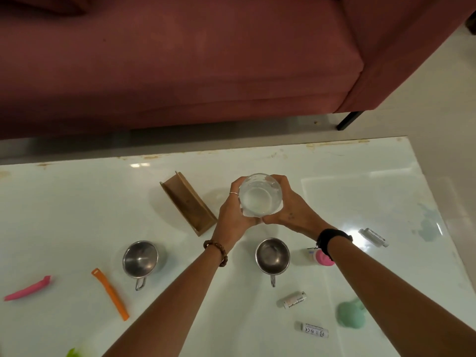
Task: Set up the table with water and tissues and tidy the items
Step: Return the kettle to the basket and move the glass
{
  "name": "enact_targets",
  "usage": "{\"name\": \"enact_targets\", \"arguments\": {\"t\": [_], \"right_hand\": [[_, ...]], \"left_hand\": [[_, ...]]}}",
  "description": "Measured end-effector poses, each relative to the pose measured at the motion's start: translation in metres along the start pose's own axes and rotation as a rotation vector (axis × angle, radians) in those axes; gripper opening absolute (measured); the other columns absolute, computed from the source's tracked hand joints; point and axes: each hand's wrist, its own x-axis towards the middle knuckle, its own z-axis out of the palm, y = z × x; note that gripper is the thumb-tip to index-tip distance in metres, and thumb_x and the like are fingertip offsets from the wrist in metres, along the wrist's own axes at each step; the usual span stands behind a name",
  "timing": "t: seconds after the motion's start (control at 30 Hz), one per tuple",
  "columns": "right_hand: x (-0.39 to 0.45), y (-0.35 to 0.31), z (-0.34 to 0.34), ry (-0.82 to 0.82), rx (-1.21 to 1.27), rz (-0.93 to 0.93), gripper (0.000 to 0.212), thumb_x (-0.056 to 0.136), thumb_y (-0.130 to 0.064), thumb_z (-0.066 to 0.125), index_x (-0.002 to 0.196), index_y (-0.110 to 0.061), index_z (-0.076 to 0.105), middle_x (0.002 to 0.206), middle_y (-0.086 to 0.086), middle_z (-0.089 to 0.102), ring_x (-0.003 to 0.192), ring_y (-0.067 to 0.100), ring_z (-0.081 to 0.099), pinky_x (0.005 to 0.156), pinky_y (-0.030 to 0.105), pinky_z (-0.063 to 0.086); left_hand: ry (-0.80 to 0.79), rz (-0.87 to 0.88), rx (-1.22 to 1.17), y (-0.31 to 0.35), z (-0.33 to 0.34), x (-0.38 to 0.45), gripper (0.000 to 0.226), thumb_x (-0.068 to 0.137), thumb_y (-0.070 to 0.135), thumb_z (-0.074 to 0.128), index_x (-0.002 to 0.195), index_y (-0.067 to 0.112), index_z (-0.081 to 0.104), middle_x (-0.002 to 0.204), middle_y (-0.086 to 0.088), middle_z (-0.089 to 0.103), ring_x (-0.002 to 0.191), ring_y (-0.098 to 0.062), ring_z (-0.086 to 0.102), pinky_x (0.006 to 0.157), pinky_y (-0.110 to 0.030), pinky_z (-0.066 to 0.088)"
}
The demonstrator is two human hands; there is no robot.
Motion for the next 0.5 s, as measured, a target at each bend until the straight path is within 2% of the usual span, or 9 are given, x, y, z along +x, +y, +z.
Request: {"name": "enact_targets", "arguments": {"t": [0.07, 0.13, 0.2, 0.27, 0.33, 0.4, 0.47, 0.5], "right_hand": [[-0.001, 0.001, 0.001, 0.000, -0.010, 0.021, 0.084, 0.058, -0.025, 0.079, 0.122, -0.032, 0.025, 0.116, -0.016, 0.043, 0.105, 0.007, 0.051, 0.077, 0.011, 0.043], [-0.004, -0.002, 0.002, 0.011, -0.024, 0.047, 0.087, 0.065, -0.017, 0.083, 0.127, -0.030, 0.024, 0.118, -0.016, 0.042, 0.111, 0.012, 0.049, 0.080, 0.011, 0.040], [-0.010, -0.009, 0.004, 0.033, -0.081, 0.056, 0.091, 0.070, -0.006, 0.079, 0.137, -0.023, 0.020, 0.130, -0.007, 0.037, 0.123, 0.019, 0.041, 0.090, 0.014, 0.039], [-0.022, -0.024, 0.010, 0.072, -0.289, 0.097, 0.100, 0.072, 0.003, 0.073, 0.144, -0.018, 0.008, 0.148, 0.004, 0.022, 0.133, 0.025, 0.030, 0.099, 0.028, 0.041], [-0.043, -0.044, 0.020, 0.134, -0.616, 0.101, 0.098, 0.073, 0.007, 0.066, 0.146, -0.019, 0.005, 0.154, 0.010, 0.010, 0.132, 0.029, 0.028, 0.087, 0.032, 0.051], [-0.063, -0.067, 0.040, 0.162, -0.814, 0.000, 0.086, 0.075, 0.006, 0.062, 0.145, -0.017, 0.016, 0.150, 0.010, 0.018, 0.123, 0.027, 0.037, 0.073, 0.029, 0.055], [-0.077, -0.088, 0.060, 0.158, -0.763, -0.090, 0.064, 0.082, 0.001, 0.058, 0.137, -0.017, 0.033, 0.140, 0.006, 0.037, 0.111, 0.021, 0.047, 0.069, 0.030, 0.054], [-0.081, -0.102, 0.074, 0.143, -0.706, -0.121, 0.052, 0.085, -0.003, 0.055, 0.132, -0.019, 0.040, 0.131, 0.002, 0.046, 0.104, 0.017, 0.051, 0.070, 0.030, 0.052]], "left_hand": [[-0.008, -0.015, 0.001, 0.004, 0.000, -0.003, 0.087, 0.065, 0.012, 0.082, 0.126, 0.040, 0.027, 0.123, 0.012, 0.044, 0.115, -0.010, 0.045, 0.097, -0.026, 0.045], [-0.007, -0.052, -0.007, 0.010, 0.001, -0.007, 0.091, 0.067, 0.008, 0.081, 0.135, 0.029, 0.025, 0.130, 0.001, 0.045, 0.119, -0.016, 0.045, 0.101, -0.031, 0.044], [0.013, -0.118, 0.003, 0.020, 0.002, -0.015, 0.099, 0.068, 0.002, 0.078, 0.143, 0.018, 0.016, 0.133, -0.009, 0.047, 0.121, -0.021, 0.047, 0.102, -0.035, 0.043], [0.037, -0.182, 0.042, 0.029, -0.001, -0.027, 0.100, 0.072, -0.002, 0.074, 0.145, 0.015, 0.009, 0.122, -0.011, 0.054, 0.115, -0.024, 0.053, 0.096, -0.032, 0.047], [0.076, -0.205, 0.092, 0.037, -0.007, -0.047, 0.085, 0.078, 0.002, 0.068, 0.144, 0.016, 0.016, 0.099, -0.002, 0.057, 0.097, -0.018, 0.060, 0.079, -0.021, 0.050], [0.121, -0.190, 0.141, 0.042, -0.026, -0.074, 0.052, 0.084, 0.009, 0.062, 0.130, 0.020, 0.040, 0.087, 0.007, 0.056, 0.077, -0.005, 0.057, 0.069, -0.016, 0.050], [0.143, -0.161, 0.194, 0.049, -0.048, -0.098, 0.022, 0.087, 0.015, 0.056, 0.107, 0.024, 0.058, 0.086, 0.009, 0.061, 0.069, -0.002, 0.058, 0.065, -0.017, 0.050], [0.159, -0.155, 0.200, 0.051, -0.065, -0.111, 0.017, 0.088, 0.016, 0.055, 0.101, 0.024, 0.061, 0.084, 0.008, 0.063, 0.071, -0.005, 0.061, 0.065, -0.018, 0.049]]}}
